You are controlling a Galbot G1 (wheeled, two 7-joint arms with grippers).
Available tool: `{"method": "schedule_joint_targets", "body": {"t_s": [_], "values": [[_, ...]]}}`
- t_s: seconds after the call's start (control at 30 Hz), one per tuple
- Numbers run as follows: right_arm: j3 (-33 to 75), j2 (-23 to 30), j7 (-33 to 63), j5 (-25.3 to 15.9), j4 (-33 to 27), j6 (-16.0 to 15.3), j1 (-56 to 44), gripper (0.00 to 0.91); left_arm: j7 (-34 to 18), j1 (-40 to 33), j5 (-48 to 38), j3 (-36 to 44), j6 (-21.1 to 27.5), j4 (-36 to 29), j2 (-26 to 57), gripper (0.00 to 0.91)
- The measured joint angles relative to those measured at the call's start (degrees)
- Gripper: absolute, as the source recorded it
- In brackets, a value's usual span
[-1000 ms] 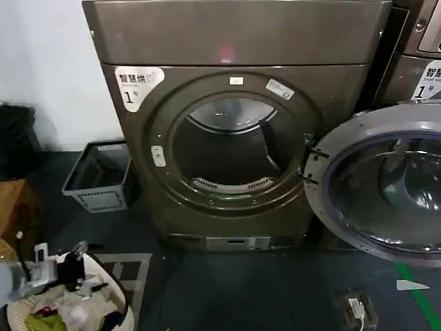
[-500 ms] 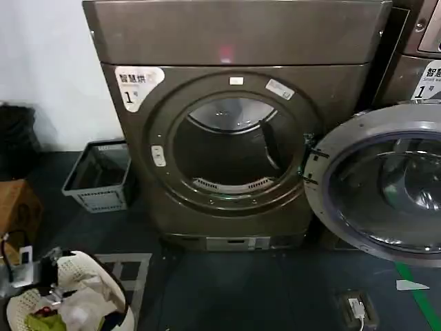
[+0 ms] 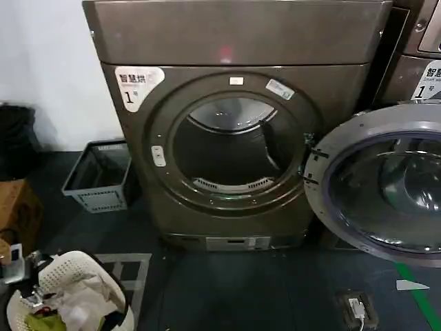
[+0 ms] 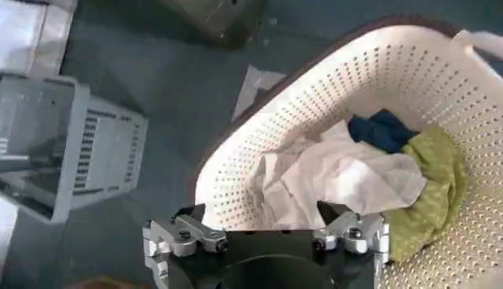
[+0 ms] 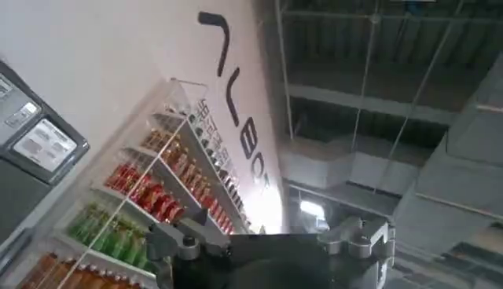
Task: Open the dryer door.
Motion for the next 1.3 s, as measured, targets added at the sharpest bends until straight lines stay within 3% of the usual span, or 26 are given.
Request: {"method": "schedule_joint_targets", "body": {"t_s": [0.3,1.3], "values": [[0.3,-0.1,-0.1,0.1,-0.1,0.1,-0.6,0.907,1.5,-0.5,-1.7,0.2,0.0,2.8,-0.8,0.907],[0.9,-0.2,-0.3,0.4,-0.8,0.5,-1.5,0.907,5.3,-1.8,-1.6,1.8,0.8,0.2,1.2,0.907]]}}
